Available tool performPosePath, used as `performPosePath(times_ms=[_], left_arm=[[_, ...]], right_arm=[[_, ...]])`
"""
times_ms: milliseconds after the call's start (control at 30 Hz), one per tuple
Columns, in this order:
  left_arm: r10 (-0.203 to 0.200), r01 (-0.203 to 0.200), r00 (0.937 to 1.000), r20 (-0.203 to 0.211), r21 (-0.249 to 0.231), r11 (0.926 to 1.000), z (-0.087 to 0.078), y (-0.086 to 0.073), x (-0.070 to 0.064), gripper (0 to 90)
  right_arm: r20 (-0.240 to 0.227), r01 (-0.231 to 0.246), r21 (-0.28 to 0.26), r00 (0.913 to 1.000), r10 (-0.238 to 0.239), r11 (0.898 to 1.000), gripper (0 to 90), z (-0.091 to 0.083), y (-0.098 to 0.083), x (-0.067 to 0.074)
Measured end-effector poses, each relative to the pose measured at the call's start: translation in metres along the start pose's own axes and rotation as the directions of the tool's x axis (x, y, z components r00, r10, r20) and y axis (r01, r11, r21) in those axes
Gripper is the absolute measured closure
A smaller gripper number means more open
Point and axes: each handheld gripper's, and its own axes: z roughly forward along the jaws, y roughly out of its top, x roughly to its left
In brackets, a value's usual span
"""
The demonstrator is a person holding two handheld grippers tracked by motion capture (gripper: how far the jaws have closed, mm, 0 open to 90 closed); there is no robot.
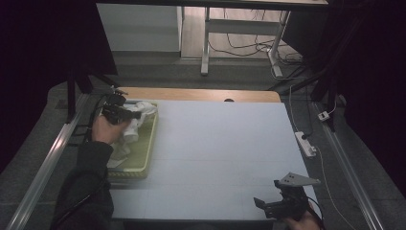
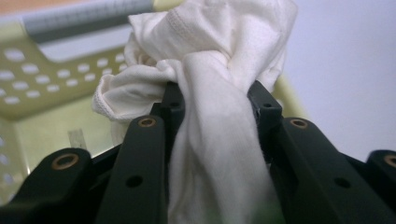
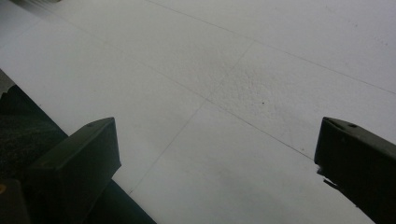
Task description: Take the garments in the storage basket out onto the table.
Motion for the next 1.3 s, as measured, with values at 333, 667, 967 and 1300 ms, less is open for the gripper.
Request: performPosePath(times_ms=[333, 667, 967, 1300], left_arm=[[0.065, -0.064, 0.9977, 0.015, -0.085, 0.9943, -0.036, 0.013, -0.026, 66.5], [0.096, -0.086, 0.9928, 0.071, -0.132, 0.9875, -0.062, 0.025, -0.046, 66.4], [0.130, -0.112, 0.9847, 0.116, -0.151, 0.9821, -0.078, 0.038, -0.059, 66.3], [0.192, -0.161, 0.9680, 0.161, -0.187, 0.9690, -0.103, 0.060, -0.082, 66.1]], right_arm=[[-0.005, 0.007, -0.003, 1.0000, -0.007, 1.000, 0.2, -0.001, 0.000, 0.000], [-0.006, 0.006, 0.001, 1.0000, -0.006, 1.000, 0.2, 0.000, 0.000, 0.000], [-0.007, 0.006, 0.009, 1.0000, -0.006, 1.000, 0.3, 0.001, 0.000, 0.000], [-0.009, 0.005, 0.008, 0.9999, -0.005, 1.000, 0.3, 0.000, 0.000, 0.000]])
